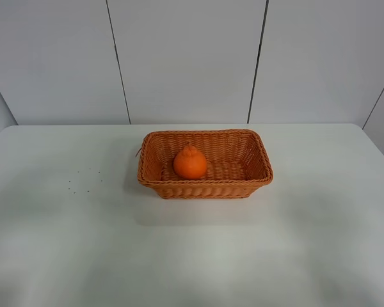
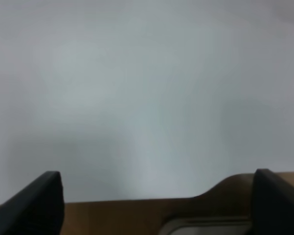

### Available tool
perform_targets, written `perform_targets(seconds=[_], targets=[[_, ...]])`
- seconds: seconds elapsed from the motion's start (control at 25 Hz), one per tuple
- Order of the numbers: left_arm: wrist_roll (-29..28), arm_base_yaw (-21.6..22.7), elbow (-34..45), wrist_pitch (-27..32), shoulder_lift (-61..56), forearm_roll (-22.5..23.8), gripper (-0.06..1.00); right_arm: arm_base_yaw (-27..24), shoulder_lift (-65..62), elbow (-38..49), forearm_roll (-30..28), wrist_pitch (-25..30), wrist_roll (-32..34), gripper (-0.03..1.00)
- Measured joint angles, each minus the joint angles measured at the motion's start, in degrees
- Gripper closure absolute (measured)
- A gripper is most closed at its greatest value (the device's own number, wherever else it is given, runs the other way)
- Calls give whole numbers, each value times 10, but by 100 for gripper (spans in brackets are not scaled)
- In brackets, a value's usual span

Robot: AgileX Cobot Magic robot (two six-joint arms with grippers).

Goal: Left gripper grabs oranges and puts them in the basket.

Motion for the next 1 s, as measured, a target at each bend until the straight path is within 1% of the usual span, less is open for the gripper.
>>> perform_targets(seconds=[0.08,0.16,0.56,1.0], targets=[[-1,0,25,-10,-47,0,7,0,0,0,0,0,0,27],[-3,0,33,-24,-91,0,7,0,0,0,0,0,0,27],[-4,0,34,-30,-243,0,7,0,0,0,0,0,0,27],[-7,0,34,-30,-251,0,7,0,0,0,0,0,0,27]])
